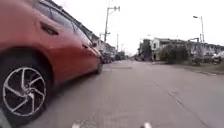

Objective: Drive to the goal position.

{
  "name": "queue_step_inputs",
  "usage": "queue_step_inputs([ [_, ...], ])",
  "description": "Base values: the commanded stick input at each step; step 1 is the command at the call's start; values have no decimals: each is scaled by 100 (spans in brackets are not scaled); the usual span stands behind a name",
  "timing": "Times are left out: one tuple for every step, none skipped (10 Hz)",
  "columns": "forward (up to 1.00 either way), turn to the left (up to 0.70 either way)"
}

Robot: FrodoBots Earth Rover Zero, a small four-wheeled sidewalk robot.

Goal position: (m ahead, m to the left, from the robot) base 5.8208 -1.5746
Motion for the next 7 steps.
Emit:
queue_step_inputs([
  [70, 1],
  [70, 2],
  [70, 8],
  [70, -33],
  [70, -25],
  [70, 1],
  [70, 9],
])
